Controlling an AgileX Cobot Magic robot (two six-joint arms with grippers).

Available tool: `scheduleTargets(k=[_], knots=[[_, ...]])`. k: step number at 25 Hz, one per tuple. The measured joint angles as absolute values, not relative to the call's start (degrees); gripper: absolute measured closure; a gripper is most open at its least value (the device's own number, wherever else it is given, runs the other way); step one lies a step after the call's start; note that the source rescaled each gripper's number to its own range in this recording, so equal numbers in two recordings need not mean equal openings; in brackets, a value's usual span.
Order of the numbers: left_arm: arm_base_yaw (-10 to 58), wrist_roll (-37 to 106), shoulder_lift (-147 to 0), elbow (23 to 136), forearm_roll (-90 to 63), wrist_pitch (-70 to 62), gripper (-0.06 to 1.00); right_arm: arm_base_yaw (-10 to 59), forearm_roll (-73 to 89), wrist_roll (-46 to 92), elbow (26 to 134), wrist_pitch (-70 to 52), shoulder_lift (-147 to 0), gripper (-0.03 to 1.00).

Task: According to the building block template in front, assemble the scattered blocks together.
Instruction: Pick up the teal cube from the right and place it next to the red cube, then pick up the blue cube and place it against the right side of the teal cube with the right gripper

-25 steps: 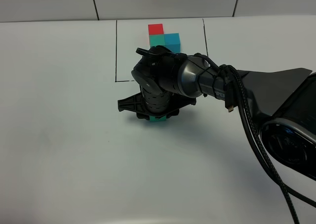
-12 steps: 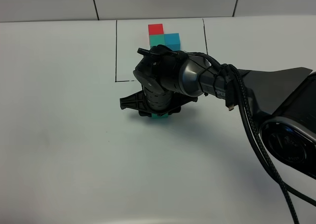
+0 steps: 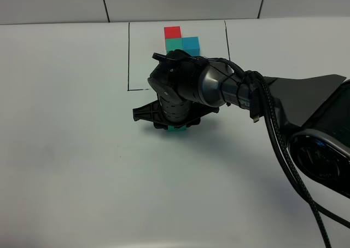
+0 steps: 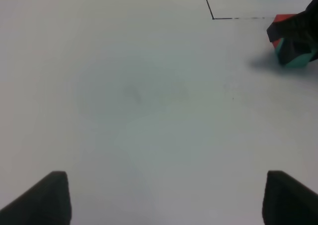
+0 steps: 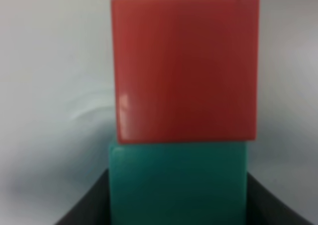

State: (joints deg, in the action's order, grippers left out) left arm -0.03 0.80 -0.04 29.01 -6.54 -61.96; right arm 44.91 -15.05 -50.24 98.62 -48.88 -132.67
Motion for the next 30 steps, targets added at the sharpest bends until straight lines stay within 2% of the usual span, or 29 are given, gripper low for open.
scheduleTargets(k=[10, 12, 14, 17, 20, 23, 26, 30], knots=[[-0.03, 0.80, -0.04, 29.01, -6.54, -61.96, 0.11, 44.49, -12.43, -48.45, 98.62, -48.20, -132.67, 0.97], [-0.03, 0.73, -0.04, 29.01, -6.54, -61.96, 0.11, 44.32, -11.80, -47.66, 98.62, -47.90, -132.67, 0.94], [-0.03, 0.73, -0.04, 29.01, -6.54, -61.96, 0.11, 44.30, -11.17, -46.71, 98.57, -47.25, -132.86, 0.83], [-0.03, 0.73, -0.04, 29.01, -6.54, -61.90, 0.11, 44.30, -10.19, -45.16, 98.57, -46.46, -132.74, 0.59], [-0.03, 0.73, -0.04, 29.01, -6.54, -61.90, 0.11, 44.30, -9.94, -43.41, 98.32, -46.34, -132.27, 0.39], [-0.03, 0.73, -0.04, 29.01, -6.54, -61.90, 0.11, 44.30, -9.94, -41.70, 98.03, -46.50, -130.57, 0.24], [-0.03, 0.73, -0.04, 29.01, -6.59, -61.90, 0.11, 44.30, -9.94, -39.70, 98.03, -47.35, -127.42, 0.14], [-0.03, 0.73, -0.04, 29.01, -6.59, -61.90, 0.11, 44.25, -10.16, -36.23, 97.86, -51.27, -122.96, 0.11]])
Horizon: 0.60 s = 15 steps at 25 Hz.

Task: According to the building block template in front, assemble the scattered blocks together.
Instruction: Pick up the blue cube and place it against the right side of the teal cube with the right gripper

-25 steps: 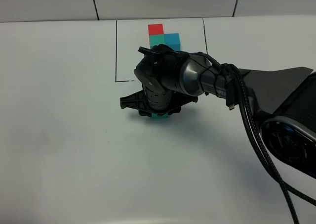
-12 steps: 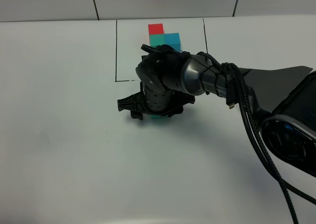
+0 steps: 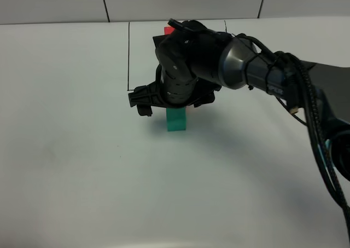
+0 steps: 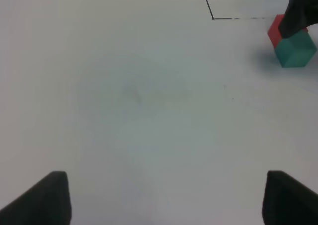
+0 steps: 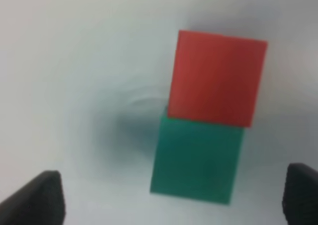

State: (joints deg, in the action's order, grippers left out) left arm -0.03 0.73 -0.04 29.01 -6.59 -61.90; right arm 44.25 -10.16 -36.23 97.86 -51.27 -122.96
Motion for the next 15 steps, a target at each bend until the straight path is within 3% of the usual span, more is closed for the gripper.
scheduleTargets(k=[5, 15], knots=[[-0.03, 0.73, -0.04, 29.01, -6.59, -61.90, 0.11, 40.48, -11.83, -31.68, 89.19, -52.09, -116.34, 0.10], [-0.03, 0.73, -0.04, 29.01, -6.59, -61.90, 0.11, 22.91, -12.15, -29.44, 56.73, -41.54, -97.82, 0.11]])
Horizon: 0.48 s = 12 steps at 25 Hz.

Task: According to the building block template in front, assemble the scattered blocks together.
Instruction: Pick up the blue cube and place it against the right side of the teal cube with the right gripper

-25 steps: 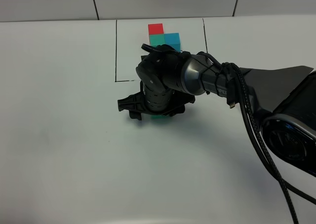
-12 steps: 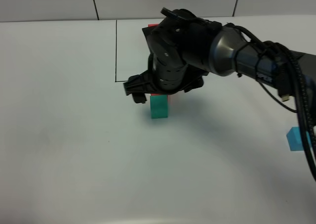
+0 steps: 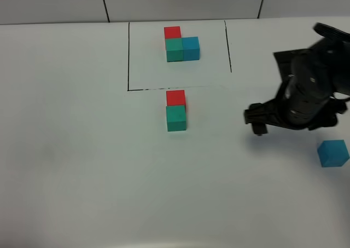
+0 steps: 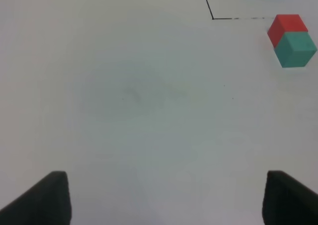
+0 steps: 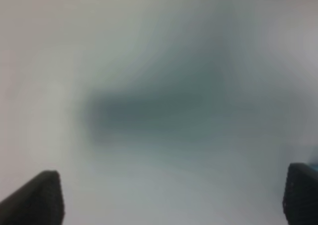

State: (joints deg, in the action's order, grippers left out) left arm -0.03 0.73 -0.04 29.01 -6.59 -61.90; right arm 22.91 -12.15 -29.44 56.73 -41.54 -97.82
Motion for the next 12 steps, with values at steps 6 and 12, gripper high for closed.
scheduleTargets(k=[6, 12], knots=[[-0.03, 0.73, -0.04, 29.01, -6.59, -61.90, 0.11, 14.35, -12.15, -25.28, 49.21, -38.39, -94.43, 0.11], [-0.03, 0.73, -0.04, 29.01, -6.59, -61.90, 0.11, 8.89, -12.72, -21.53, 46.45, -33.88, -94.38, 0.12]])
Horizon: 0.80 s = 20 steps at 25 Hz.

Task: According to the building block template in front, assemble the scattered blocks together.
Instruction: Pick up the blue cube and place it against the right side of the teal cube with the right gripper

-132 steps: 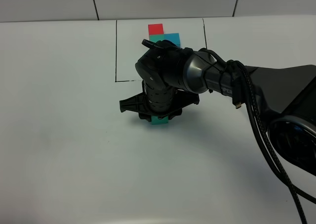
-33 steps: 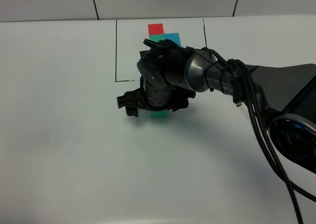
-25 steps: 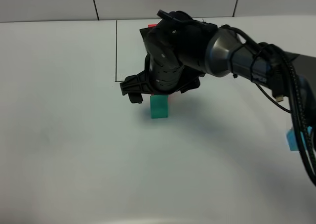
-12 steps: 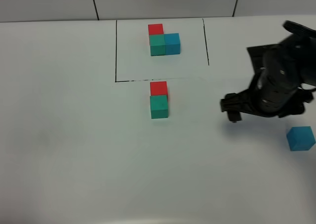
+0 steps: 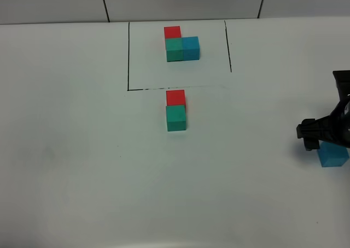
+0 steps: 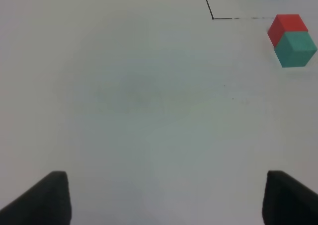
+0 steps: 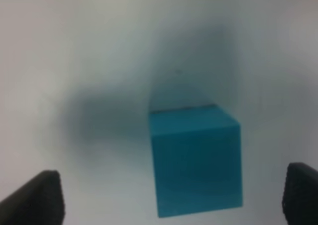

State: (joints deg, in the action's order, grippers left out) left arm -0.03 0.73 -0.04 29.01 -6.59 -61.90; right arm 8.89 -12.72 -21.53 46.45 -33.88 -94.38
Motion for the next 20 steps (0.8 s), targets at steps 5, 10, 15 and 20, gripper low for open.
scheduleTargets(k=[5, 10, 15, 20], knots=[[-0.03, 0.73, -0.04, 29.01, -6.59, -61.90, 0.11, 5.75, -14.29, -20.38, 44.26, -28.14, -94.38, 0.12], [-0.03, 0.73, -0.04, 29.01, -6.59, -61.90, 0.11, 5.04, -14.48, -16.43, 43.88, -27.46, -95.71, 0.12], [-0.03, 0.73, -0.04, 29.01, -6.59, -61.90, 0.11, 5.04, -14.19, -13.17, 43.88, -27.44, -99.43, 0.12], [-0.03, 0.73, -0.04, 29.01, -6.59, -61.90, 0.11, 4.99, -13.69, -12.58, 43.88, -26.44, -102.16, 0.12]])
